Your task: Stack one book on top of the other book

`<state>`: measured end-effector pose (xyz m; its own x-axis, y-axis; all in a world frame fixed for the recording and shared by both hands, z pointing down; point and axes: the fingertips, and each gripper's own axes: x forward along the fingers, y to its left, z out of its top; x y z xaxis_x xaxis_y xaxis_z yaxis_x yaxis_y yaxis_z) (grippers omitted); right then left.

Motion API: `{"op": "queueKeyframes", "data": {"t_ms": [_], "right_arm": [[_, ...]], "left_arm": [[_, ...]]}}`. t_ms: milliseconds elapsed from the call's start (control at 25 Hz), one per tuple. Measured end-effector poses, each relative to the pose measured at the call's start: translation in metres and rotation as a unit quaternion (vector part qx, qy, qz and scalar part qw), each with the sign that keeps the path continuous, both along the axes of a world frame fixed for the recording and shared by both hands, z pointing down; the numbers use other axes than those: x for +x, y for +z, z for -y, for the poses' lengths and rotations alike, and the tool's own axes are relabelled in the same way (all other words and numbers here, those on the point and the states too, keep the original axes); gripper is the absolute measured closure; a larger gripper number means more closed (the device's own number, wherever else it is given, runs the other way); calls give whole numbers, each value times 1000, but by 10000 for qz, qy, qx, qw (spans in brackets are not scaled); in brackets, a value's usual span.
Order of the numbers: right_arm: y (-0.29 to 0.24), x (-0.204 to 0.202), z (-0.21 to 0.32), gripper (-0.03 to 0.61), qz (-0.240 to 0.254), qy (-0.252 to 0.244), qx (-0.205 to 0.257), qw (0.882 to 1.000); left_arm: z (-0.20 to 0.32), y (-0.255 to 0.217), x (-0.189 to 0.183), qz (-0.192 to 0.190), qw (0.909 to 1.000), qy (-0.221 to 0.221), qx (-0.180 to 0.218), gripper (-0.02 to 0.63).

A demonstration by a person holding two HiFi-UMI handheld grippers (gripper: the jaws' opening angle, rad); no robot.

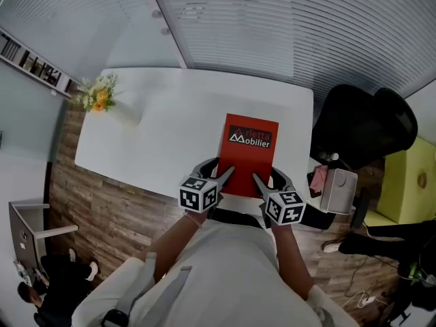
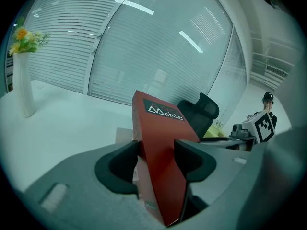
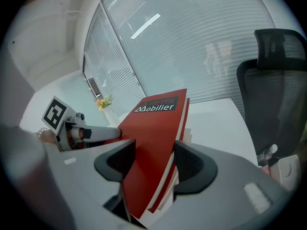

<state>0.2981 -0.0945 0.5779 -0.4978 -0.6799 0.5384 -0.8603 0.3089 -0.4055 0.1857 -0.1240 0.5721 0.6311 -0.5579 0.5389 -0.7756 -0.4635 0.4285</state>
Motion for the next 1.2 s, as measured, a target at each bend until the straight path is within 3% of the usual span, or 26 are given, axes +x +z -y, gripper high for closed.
{"op": "queueKeyframes", "data": {"t_ms": [760,1200], "right_arm": [[1,-26,20,333,-164,41,-172,9997],[28,-27,15,342,-256,59,-493,9984]], "left_arm": [[24,3,-25,-80,9997,218,-85,370],[21,33,-25,-45,9987,383,-347,368]]}}
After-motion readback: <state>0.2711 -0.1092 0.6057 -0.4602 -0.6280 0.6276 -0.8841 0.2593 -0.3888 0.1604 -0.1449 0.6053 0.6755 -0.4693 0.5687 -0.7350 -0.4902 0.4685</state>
